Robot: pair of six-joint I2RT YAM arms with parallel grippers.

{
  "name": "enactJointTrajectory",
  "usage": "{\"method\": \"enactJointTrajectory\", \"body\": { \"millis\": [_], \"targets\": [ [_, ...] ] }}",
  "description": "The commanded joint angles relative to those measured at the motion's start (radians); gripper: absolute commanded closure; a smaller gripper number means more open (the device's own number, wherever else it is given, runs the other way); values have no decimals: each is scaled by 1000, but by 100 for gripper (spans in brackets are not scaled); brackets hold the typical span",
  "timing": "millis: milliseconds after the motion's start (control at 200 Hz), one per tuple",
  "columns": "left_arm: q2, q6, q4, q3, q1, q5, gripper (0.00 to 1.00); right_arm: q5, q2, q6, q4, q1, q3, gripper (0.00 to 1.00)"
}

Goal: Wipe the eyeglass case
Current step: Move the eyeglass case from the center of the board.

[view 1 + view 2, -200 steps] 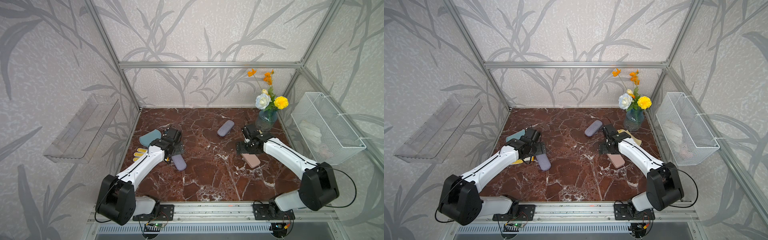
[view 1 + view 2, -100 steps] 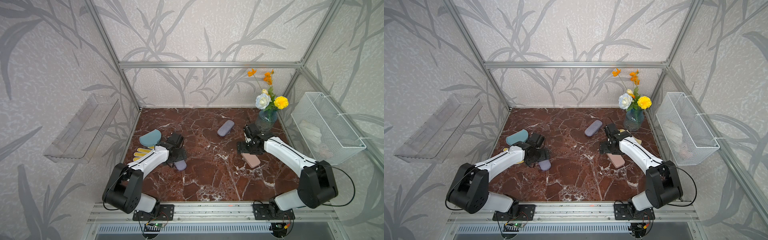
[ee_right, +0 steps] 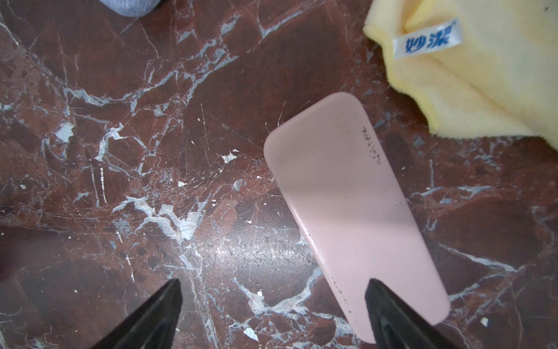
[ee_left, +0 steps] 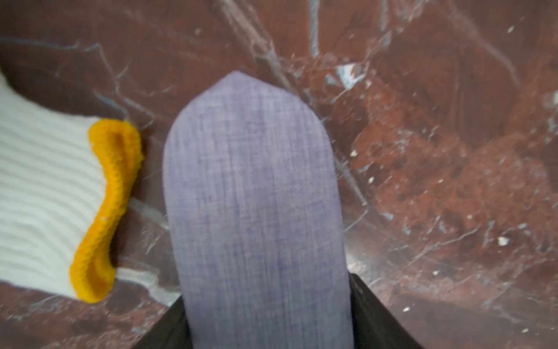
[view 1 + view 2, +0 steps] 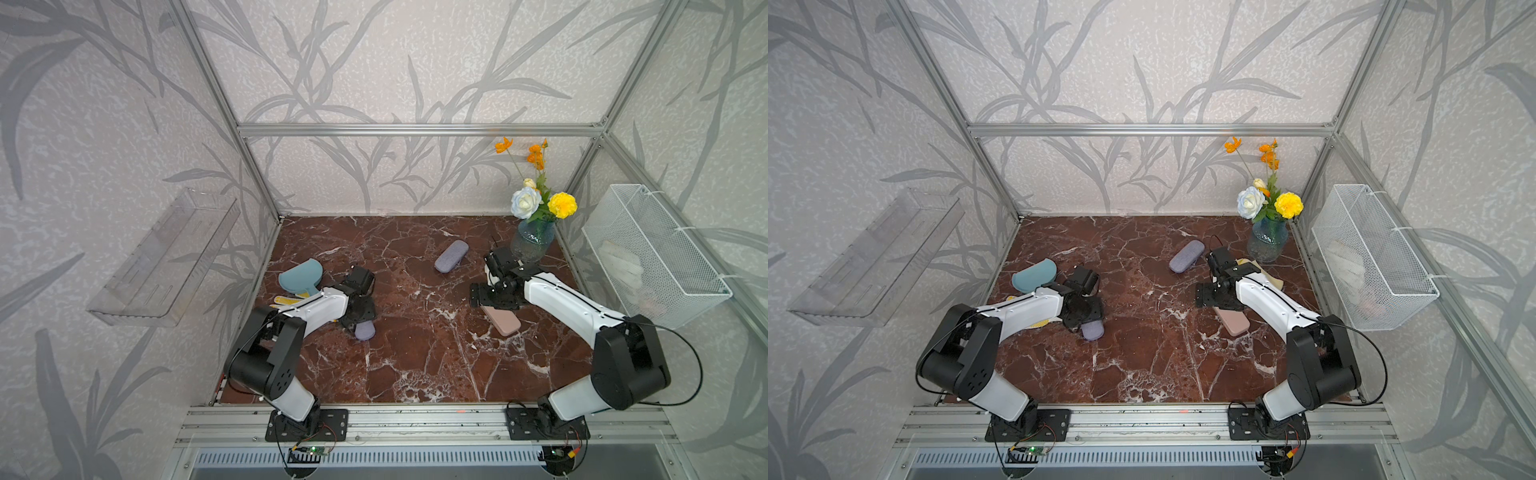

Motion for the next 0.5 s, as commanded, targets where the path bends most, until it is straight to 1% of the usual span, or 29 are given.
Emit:
{"method": "enactJointTrajectory", "body": {
  "millis": [0,85,195,290,385,445,495],
  "targets": [
    [35,75,51,67,-27,74,36,-9,-17,15,9,-1,-17,5],
    [69,159,58,130,-57,130,36,-21,-15,20,10,-7,-15,6],
    [138,292,8,242,-88,182,37,-20,-11,36,4,-32,2,7],
    [197,393,-51,317,-96,196,38,44,-19,66,0,-80,5,8],
    [242,435,-122,375,-101,193,37,114,-9,119,30,-153,-4,8],
    [259,444,-146,396,-113,185,34,127,12,158,68,-202,-11,8],
    [263,443,-156,399,-125,173,30,140,36,176,94,-229,-4,6]
  ]
}}
